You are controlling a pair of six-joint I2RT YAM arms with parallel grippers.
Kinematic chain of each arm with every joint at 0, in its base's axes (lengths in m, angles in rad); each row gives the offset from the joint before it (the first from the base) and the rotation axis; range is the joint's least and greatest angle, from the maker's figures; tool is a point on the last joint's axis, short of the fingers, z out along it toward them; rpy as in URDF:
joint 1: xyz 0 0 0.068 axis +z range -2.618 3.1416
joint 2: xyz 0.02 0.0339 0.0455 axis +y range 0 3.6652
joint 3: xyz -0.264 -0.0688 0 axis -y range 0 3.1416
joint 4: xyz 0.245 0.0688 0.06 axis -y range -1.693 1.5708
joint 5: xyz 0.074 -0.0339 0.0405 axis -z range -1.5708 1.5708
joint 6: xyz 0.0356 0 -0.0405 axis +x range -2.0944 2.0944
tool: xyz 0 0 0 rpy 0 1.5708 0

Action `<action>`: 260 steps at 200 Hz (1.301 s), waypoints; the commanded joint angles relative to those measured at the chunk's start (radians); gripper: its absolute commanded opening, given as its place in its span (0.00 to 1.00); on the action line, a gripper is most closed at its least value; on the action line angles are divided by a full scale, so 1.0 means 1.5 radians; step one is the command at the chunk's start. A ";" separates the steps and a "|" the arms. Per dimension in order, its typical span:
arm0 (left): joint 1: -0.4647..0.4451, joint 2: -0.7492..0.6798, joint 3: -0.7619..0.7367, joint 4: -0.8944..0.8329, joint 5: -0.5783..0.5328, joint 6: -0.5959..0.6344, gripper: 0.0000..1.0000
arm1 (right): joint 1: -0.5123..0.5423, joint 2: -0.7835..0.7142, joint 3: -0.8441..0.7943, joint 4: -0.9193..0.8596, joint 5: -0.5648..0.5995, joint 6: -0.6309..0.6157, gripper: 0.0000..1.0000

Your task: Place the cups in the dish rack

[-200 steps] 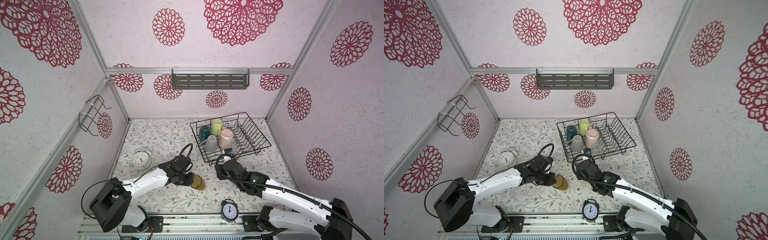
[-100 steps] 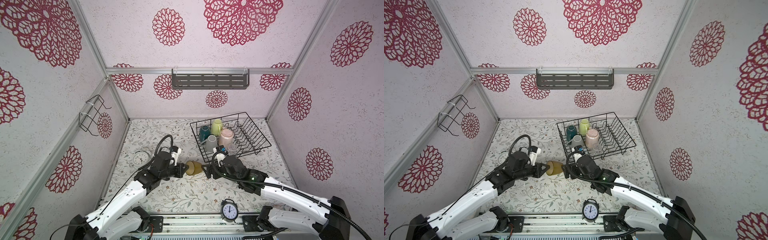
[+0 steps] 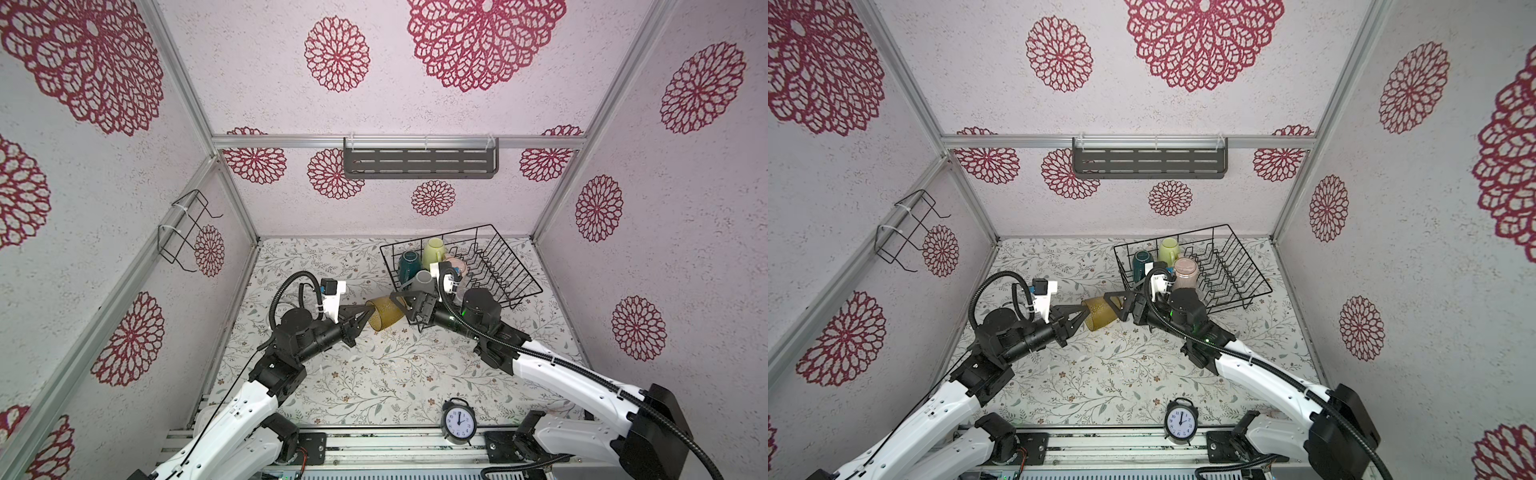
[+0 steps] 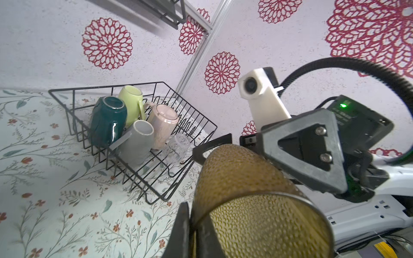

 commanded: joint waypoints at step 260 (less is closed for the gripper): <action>0.029 0.078 -0.011 0.152 -0.060 -0.071 0.41 | -0.008 0.116 0.011 0.307 -0.122 0.169 0.68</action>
